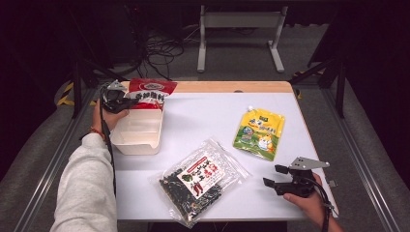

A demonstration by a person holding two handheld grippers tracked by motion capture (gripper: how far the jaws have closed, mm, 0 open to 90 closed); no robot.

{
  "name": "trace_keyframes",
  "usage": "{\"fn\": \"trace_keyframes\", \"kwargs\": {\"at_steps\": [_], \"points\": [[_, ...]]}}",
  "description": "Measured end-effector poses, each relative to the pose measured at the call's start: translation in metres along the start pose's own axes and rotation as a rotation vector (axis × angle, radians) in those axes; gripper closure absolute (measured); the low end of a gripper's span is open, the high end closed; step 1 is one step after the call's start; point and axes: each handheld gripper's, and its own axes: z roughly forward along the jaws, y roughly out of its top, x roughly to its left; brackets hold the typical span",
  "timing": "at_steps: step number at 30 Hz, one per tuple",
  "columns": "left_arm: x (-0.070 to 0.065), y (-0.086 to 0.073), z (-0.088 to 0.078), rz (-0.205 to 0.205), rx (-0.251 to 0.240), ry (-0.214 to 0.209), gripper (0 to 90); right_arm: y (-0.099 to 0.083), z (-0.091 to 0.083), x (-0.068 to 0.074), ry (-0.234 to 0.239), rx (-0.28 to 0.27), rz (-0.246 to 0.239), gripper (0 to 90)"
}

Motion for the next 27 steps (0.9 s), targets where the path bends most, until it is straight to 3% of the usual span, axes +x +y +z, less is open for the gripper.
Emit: {"fn": "trace_keyframes", "kwargs": {"at_steps": [6,8,10,15,18,20,23,27], "points": [[-0.002,0.000,-0.002,-0.010,-0.012,-0.004,85.2,0.001,0.001,-0.001,-0.018,0.012,-0.009,26.2],[-0.004,0.001,-0.005,-0.021,-0.027,0.011,75.0,0.001,0.001,-0.003,-0.029,0.006,-0.012,26.7],[-0.004,0.003,-0.012,-0.030,-0.053,0.043,70.7,0.002,0.001,-0.007,-0.043,0.001,-0.006,28.0],[-0.011,0.000,-0.029,-0.014,-0.080,0.041,66.3,0.006,0.000,-0.014,-0.069,-0.013,-0.008,30.3],[-0.023,-0.006,-0.045,-0.024,-0.143,0.055,62.3,0.009,-0.002,-0.021,-0.092,-0.029,-0.002,33.3],[-0.029,-0.010,-0.055,-0.014,-0.178,0.027,63.5,0.010,-0.003,-0.026,-0.113,-0.038,0.000,33.9],[-0.032,-0.011,-0.058,0.001,-0.149,0.044,61.6,0.011,-0.002,-0.035,-0.104,-0.050,0.049,33.9],[-0.034,-0.014,-0.057,-0.012,-0.149,0.051,63.6,0.016,-0.001,-0.039,-0.089,-0.061,0.051,34.1]]}}
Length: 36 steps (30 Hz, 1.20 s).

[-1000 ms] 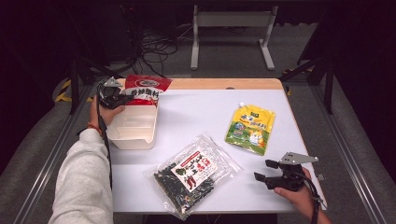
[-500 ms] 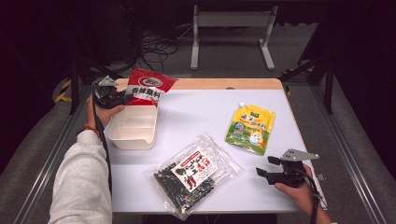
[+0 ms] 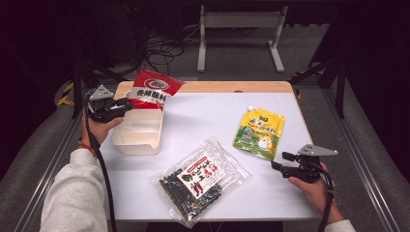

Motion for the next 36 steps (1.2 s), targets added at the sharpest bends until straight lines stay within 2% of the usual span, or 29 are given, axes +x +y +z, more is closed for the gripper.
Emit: {"fn": "trace_keyframes", "kwargs": {"at_steps": [2,6,9,10,11,14,17,22,24,26,27,32,36], "points": [[0.000,-0.001,0.000,0.010,0.007,0.003,65.8,0.003,0.001,0.001,-0.002,-0.002,-0.011,33.7],[0.005,-0.003,0.001,-0.001,0.005,0.033,68.3,0.004,0.004,0.001,0.011,-0.004,-0.012,33.6],[0.013,-0.004,0.005,-0.026,0.009,0.075,68.9,0.004,0.004,0.003,0.015,0.004,-0.008,33.6],[0.016,-0.004,0.007,-0.044,0.008,0.076,67.9,0.004,0.005,0.004,0.016,0.005,-0.018,33.6],[0.019,-0.004,0.009,-0.044,0.010,0.084,66.7,0.004,0.005,0.004,0.014,0.008,-0.022,33.6],[0.025,-0.004,0.017,-0.032,0.022,0.087,65.3,0.004,0.006,0.006,0.019,0.014,-0.022,33.8],[0.028,-0.003,0.026,-0.035,0.035,0.070,63.0,0.003,0.008,0.006,0.022,0.022,-0.023,33.8],[0.030,0.001,0.040,-0.023,0.070,0.082,62.9,0.001,0.010,0.006,0.024,0.032,-0.022,33.6],[0.027,0.002,0.046,-0.003,0.100,0.088,65.4,0.000,0.009,0.006,0.022,0.036,-0.019,33.7],[0.025,0.002,0.051,0.005,0.108,0.065,69.6,-0.001,0.007,0.006,0.019,0.034,-0.017,33.7],[0.023,0.003,0.053,0.014,0.119,0.084,70.5,-0.001,0.006,0.006,0.018,0.033,-0.017,33.7],[0.024,0.002,0.053,0.015,0.155,0.080,76.3,-0.002,0.001,0.004,0.006,0.022,-0.003,33.8],[0.024,0.002,0.054,0.019,0.174,0.091,77.2,-0.003,-0.001,0.003,-0.005,0.019,-0.002,34.2]]}}
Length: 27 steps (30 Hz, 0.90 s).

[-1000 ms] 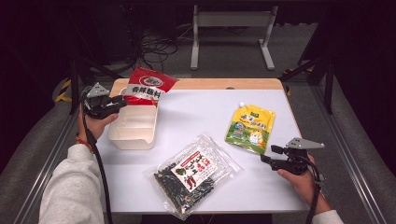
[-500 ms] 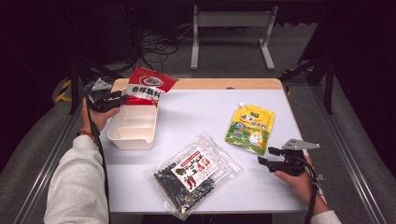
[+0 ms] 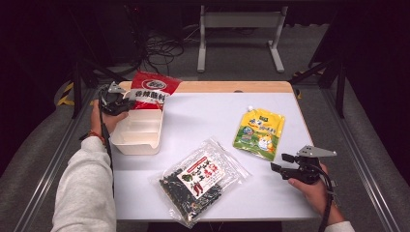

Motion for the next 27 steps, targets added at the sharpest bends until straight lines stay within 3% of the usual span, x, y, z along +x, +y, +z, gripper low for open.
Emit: {"fn": "trace_keyframes", "kwargs": {"at_steps": [3,5,6,11,13,17,21,27], "points": [[0.000,-0.001,0.000,-0.014,-0.009,0.001,76.4,0.001,-0.001,-0.002,-0.006,-0.005,0.000,34.7],[-0.001,0.000,-0.003,-0.025,-0.014,0.002,68.7,0.002,-0.002,-0.006,-0.015,-0.013,0.009,35.9],[-0.002,0.001,-0.010,-0.052,-0.041,0.016,63.5,0.002,-0.003,-0.008,-0.021,-0.014,0.015,36.2],[-0.008,0.002,-0.034,-0.067,-0.113,0.015,56.5,0.005,-0.003,-0.018,-0.044,-0.030,0.032,37.5],[-0.014,0.001,-0.047,-0.037,-0.147,0.017,56.0,0.007,-0.003,-0.021,-0.050,-0.035,0.037,37.8],[-0.031,-0.008,-0.070,-0.013,-0.190,0.024,45.8,0.011,0.000,-0.030,-0.057,-0.043,0.051,37.7],[-0.049,-0.020,-0.091,0.001,-0.225,-0.009,39.8,0.016,0.002,-0.038,-0.069,-0.057,0.058,37.2],[-0.087,-0.046,-0.124,0.056,-0.270,-0.049,33.1,0.027,0.014,-0.051,-0.074,-0.064,0.085,35.0]]}}
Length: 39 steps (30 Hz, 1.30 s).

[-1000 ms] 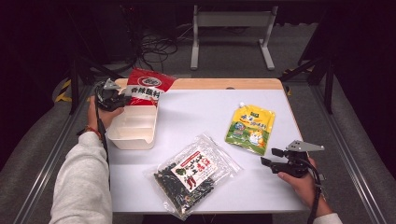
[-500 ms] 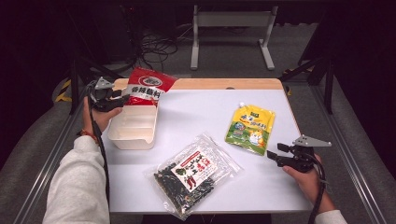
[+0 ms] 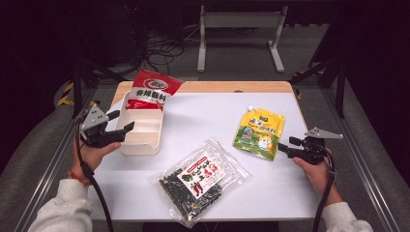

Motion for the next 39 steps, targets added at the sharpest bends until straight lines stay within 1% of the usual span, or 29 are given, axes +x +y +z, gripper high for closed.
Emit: {"fn": "trace_keyframes", "kwargs": {"at_steps": [1,2,3,4,5,6,7,8,9,10,11,13,14,15,17,18,20,22,23,24,25,26,29,32,33,34,36,39], "points": [[-0.007,-0.004,-0.006,0.000,-0.003,-0.017,31.4,0.002,0.003,-0.001,-0.003,0.003,0.000,34.3],[-0.012,-0.006,-0.009,0.010,-0.003,-0.016,29.6,0.004,0.006,-0.001,-0.006,0.005,-0.001,33.7],[-0.021,-0.011,-0.014,0.019,-0.008,-0.007,29.3,0.006,0.007,-0.001,-0.008,0.007,0.000,33.2],[-0.027,-0.015,-0.018,0.020,-0.012,-0.015,27.4,0.008,0.010,-0.001,-0.008,0.010,-0.002,32.8],[-0.032,-0.019,-0.021,0.015,-0.016,-0.029,26.7,0.010,0.012,-0.002,-0.009,0.012,-0.005,32.6],[-0.038,-0.023,-0.023,0.014,-0.018,-0.031,26.3,0.011,0.014,-0.002,-0.010,0.014,-0.003,32.4],[-0.043,-0.028,-0.025,0.000,-0.023,-0.041,25.1,0.013,0.016,-0.003,-0.011,0.016,-0.004,32.1],[-0.046,-0.031,-0.026,-0.004,-0.020,-0.053,23.8,0.015,0.018,-0.004,-0.012,0.019,-0.003,32.0],[-0.052,-0.035,-0.028,-0.010,-0.013,-0.053,23.1,0.016,0.020,-0.004,-0.010,0.021,-0.002,31.8],[-0.059,-0.040,-0.029,-0.013,-0.006,-0.055,22.1,0.017,0.022,-0.005,-0.007,0.028,-0.001,31.1],[-0.066,-0.046,-0.030,-0.011,0.001,-0.068,20.7,0.019,0.025,-0.005,-0.008,0.032,-0.004,30.6],[-0.076,-0.052,-0.030,0.006,0.015,-0.073,19.9,0.021,0.029,-0.006,-0.003,0.037,-0.006,28.8],[-0.081,-0.055,-0.030,0.014,0.018,-0.083,19.1,0.021,0.031,-0.006,0.004,0.036,-0.003,28.4],[-0.084,-0.058,-0.029,0.013,0.017,-0.092,19.1,0.022,0.033,-0.006,0.005,0.036,0.000,28.3],[-0.090,-0.065,-0.026,0.031,0.038,-0.089,19.0,0.023,0.037,-0.007,-0.003,0.040,-0.003,27.3],[-0.093,-0.068,-0.024,0.033,0.044,-0.090,19.0,0.023,0.039,-0.006,-0.005,0.041,-0.001,27.0],[-0.097,-0.073,-0.021,0.043,0.072,-0.107,19.0,0.024,0.041,-0.004,-0.018,0.048,-0.008,26.9],[-0.100,-0.077,-0.021,0.032,0.082,-0.125,19.0,0.025,0.042,0.000,-0.027,0.043,-0.029,27.0],[-0.100,-0.079,-0.021,0.033,0.090,-0.136,18.8,0.026,0.042,0.002,-0.029,0.042,-0.038,27.0],[-0.101,-0.080,-0.021,0.027,0.090,-0.140,18.7,0.027,0.043,0.003,-0.037,0.040,-0.050,26.9],[-0.102,-0.082,-0.021,0.015,0.091,-0.151,18.7,0.028,0.044,0.004,-0.042,0.043,-0.054,26.9],[-0.102,-0.083,-0.020,0.018,0.097,-0.156,18.7,0.028,0.046,0.005,-0.048,0.049,-0.055,26.6],[-0.104,-0.085,-0.018,0.028,0.108,-0.174,18.6,0.029,0.049,0.004,-0.043,0.054,-0.040,26.3],[-0.107,-0.085,-0.013,0.043,0.112,-0.194,18.6,0.029,0.051,0.002,-0.039,0.048,-0.012,25.9],[-0.108,-0.085,-0.011,0.042,0.114,-0.199,18.6,0.029,0.051,0.002,-0.029,0.048,0.000,25.9],[-0.108,-0.085,-0.009,0.045,0.117,-0.208,18.6,0.029,0.051,0.001,-0.032,0.048,0.002,25.5],[-0.110,-0.086,-0.005,0.058,0.133,-0.221,18.7,0.029,0.050,0.000,-0.054,0.049,-0.006,25.1],[-0.111,-0.086,-0.002,0.067,0.141,-0.225,18.7,0.029,0.050,-0.004,-0.075,0.045,0.019,24.0]]}}
